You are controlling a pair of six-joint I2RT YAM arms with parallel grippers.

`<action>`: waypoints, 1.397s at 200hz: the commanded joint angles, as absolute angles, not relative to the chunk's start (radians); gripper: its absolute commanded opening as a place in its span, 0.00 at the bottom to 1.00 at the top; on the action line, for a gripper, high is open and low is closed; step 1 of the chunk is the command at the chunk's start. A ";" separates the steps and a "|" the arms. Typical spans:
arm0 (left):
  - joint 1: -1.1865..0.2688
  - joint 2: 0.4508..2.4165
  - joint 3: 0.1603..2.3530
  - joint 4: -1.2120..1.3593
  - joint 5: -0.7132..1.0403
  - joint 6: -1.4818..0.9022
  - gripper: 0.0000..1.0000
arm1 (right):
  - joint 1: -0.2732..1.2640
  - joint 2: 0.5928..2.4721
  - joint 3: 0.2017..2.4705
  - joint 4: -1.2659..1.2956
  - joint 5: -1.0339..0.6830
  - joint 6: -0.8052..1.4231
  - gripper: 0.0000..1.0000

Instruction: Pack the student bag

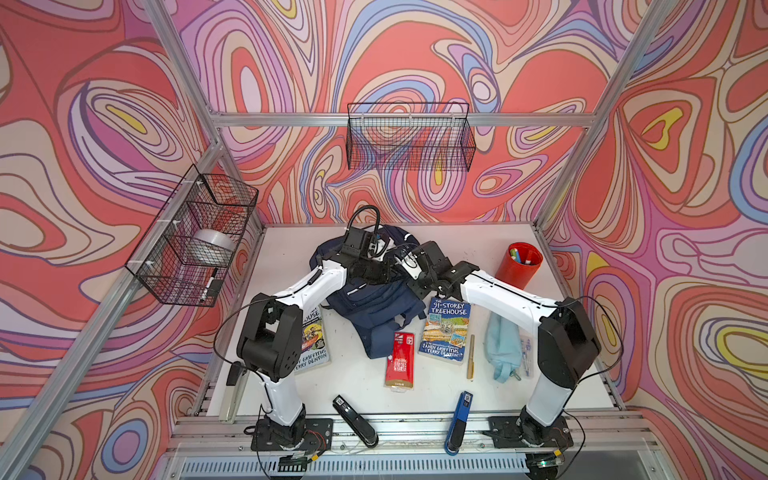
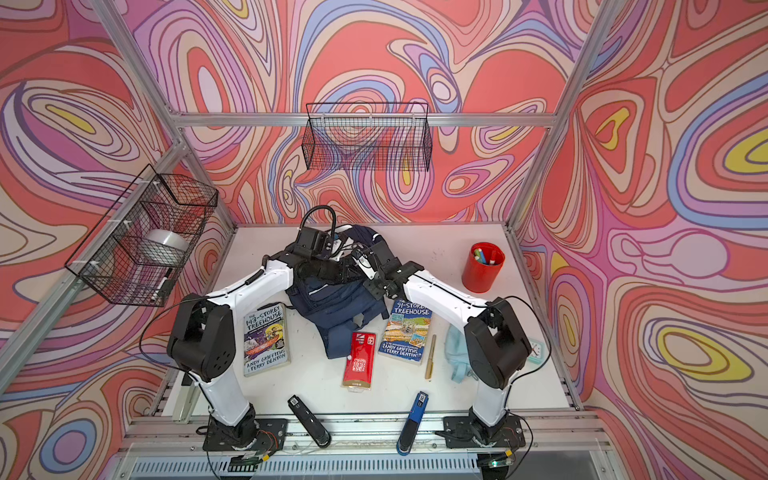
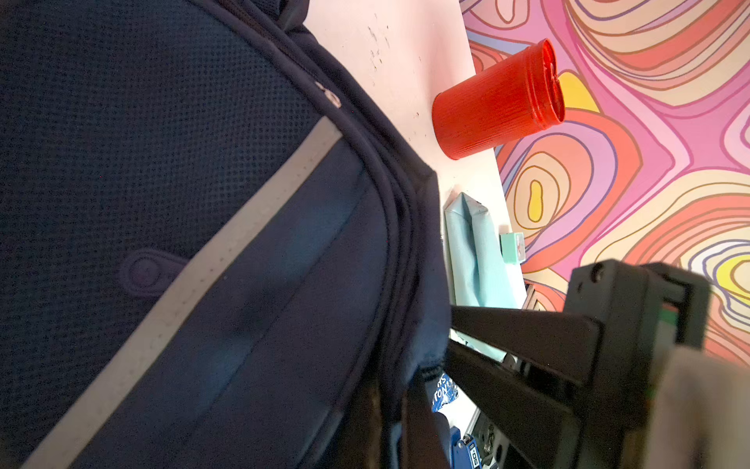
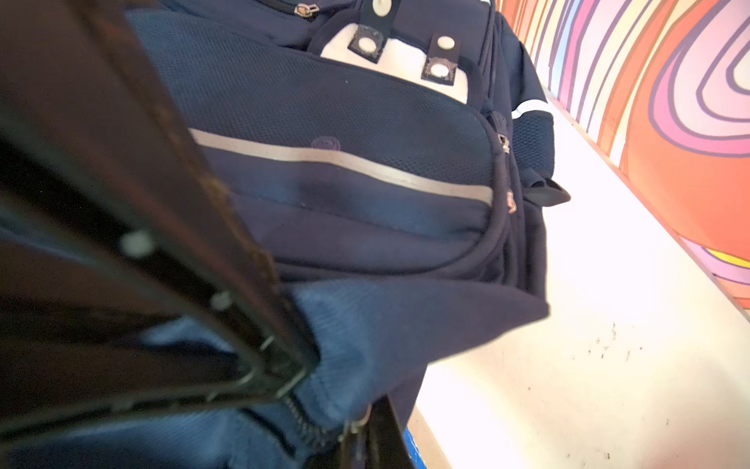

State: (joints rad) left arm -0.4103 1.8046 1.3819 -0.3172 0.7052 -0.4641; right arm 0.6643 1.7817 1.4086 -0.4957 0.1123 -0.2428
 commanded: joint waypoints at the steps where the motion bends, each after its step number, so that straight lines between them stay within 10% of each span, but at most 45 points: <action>1: -0.409 1.792 1.431 -0.162 0.715 -0.542 0.00 | 0.746 1.753 1.460 -0.519 -0.011 -0.261 0.00; 279: -0.306 1.793 1.276 0.435 0.933 -1.086 0.00 | 0.807 1.850 1.480 -0.504 0.142 -0.427 0.00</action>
